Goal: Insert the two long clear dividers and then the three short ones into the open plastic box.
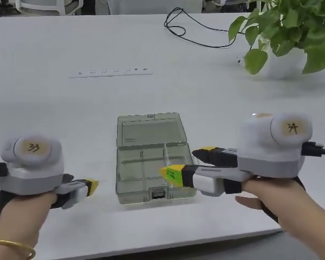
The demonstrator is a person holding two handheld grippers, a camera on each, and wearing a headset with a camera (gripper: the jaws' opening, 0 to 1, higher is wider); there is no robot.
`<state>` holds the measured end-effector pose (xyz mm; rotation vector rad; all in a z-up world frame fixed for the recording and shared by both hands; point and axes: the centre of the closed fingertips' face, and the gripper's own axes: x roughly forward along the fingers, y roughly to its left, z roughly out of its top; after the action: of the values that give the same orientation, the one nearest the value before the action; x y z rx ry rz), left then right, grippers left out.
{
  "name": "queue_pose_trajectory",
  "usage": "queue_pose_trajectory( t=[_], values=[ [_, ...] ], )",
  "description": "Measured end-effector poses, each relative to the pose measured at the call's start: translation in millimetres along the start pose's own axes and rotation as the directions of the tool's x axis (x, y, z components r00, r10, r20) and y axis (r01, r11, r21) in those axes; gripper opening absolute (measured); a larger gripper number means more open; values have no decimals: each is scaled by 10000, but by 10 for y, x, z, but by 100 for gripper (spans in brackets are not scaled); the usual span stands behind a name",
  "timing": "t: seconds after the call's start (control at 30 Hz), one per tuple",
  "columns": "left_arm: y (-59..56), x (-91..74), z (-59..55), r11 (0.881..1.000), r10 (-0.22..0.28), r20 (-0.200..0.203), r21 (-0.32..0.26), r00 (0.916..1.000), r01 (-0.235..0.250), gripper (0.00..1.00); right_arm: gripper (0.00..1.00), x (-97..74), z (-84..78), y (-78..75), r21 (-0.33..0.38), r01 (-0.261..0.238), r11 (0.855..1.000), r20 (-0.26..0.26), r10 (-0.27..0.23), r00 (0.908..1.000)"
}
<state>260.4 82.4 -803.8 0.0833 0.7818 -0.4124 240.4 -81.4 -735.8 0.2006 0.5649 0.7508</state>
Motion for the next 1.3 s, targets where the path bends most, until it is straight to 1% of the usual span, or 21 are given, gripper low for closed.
queue_pose_trajectory(
  t=[0.07, 0.13, 0.17, 0.23, 0.27, 0.3, 0.33, 0.37, 0.43, 0.47, 0.5, 0.67, 0.73, 0.77, 0.83, 0.87, 0.93, 0.97, 1.07, 1.23, 1.3],
  values=[
    [-41, -52, 68, 9999, -80, 402, -84, 9992, 83, 30, 55, 52, 38, 52, 482, -127, 9988, 204, 118, 9997],
    [-93, -103, 112, 9996, -193, 677, -175, 9975, 206, 30, 52, 103, 60, 115, 960, -347, 9948, 313, 318, 9990],
    [-131, -132, 145, 9994, -289, 878, -137, 9957, 302, 30, 51, 126, 70, 132, 1089, -389, 9933, 366, 351, 9987],
    [-174, -158, 176, 9991, -402, 1068, -85, 9935, 413, 30, 48, 176, 96, 181, 1277, -495, 9906, 497, 435, 9978],
    [-216, -187, 210, 9987, -502, 1274, -51, 9906, 512, 30, 47, 203, 110, 210, 1361, -564, 9891, 564, 491, 9972],
    [-248, -206, 228, 9982, -581, 1391, -63, 9886, 596, 30, 46, 223, 116, 231, 1409, -616, 9881, 591, 537, 9968],
    [-303, -229, 257, 9970, -742, 1591, -79, 9845, 764, 30, 44, 242, 122, 251, 1487, -669, 9866, 632, 580, 9963],
    [-321, -236, 264, 9966, -790, 1642, -82, 9833, 815, 30, 43, 269, 128, 271, 1592, -719, 9846, 702, 613, 9956],
    [-408, -267, 296, 9946, -1023, 1873, 3, 9770, 1041, 30, 41, 316, 129, 297, 1777, -784, 9810, 769, 656, 9949],
    [-458, -286, 320, 9931, -1161, 2034, 87, 9722, 1168, 30, 39, 333, 129, 305, 1825, -798, 9800, 795, 662, 9946],
    [-498, -305, 333, 9915, -1280, 2129, 42, 9687, 1301, 30, 38, 358, 128, 316, 1927, -824, 9778, 829, 674, 9943],
    [-643, -355, 353, 9861, -1629, 2321, 73, 9589, 1657, 30, 32, 432, 137, 371, 2286, -1017, 9682, 1080, 786, 9910],
    [-685, -368, 355, 9842, -1743, 2388, 101, 9553, 1770, 30, 31, 457, 127, 393, 2527, -1092, 9614, 1117, 831, 9903],
    [-692, -370, 355, 9838, -1759, 2396, 98, 9548, 1788, 30, 30, 461, 124, 395, 2567, -1108, 9601, 1127, 842, 9901],
    [-727, -374, 349, 9818, -1870, 2447, 137, 9514, 1895, 30, 27, 483, 105, 403, 2875, -1186, 9504, 1177, 878, 9892],
    [-759, -376, 339, 9807, -1932, 2448, 182, 9501, 1947, 30, 26, 499, 87, 414, 3082, -1232, 9433, 1163, 912, 9890],
    [-804, -368, 313, 9779, -2072, 2375, 243, 9490, 2075, 30, 24, 523, 54, 433, 3279, -1283, 9360, 1126, 961, 9890],
    [-817, -366, 305, 9768, -2123, 2352, 244, 9485, 2126, 30, 23, 535, 43, 434, 3324, -1297, 9342, 1125, 973, 9889],
    [-852, -352, 282, 9732, -2275, 2298, 208, 9463, 2289, 30, 19, 564, 21, 450, 3586, -1405, 9229, 1135, 1063, 9878],
    [-889, -349, 291, 9705, -2371, 2345, 132, 9428, 2408, 30, 16, 588, 8, 469, 3711, -1431, 9175, 1091, 1099, 9879],
    [-906, -355, 310, 9689, -2422, 2408, 92, 9399, 2473, 30, 14, 589, 33, 463, 3712, -1422, 9176, 1209, 1041, 9872]
  ],
)
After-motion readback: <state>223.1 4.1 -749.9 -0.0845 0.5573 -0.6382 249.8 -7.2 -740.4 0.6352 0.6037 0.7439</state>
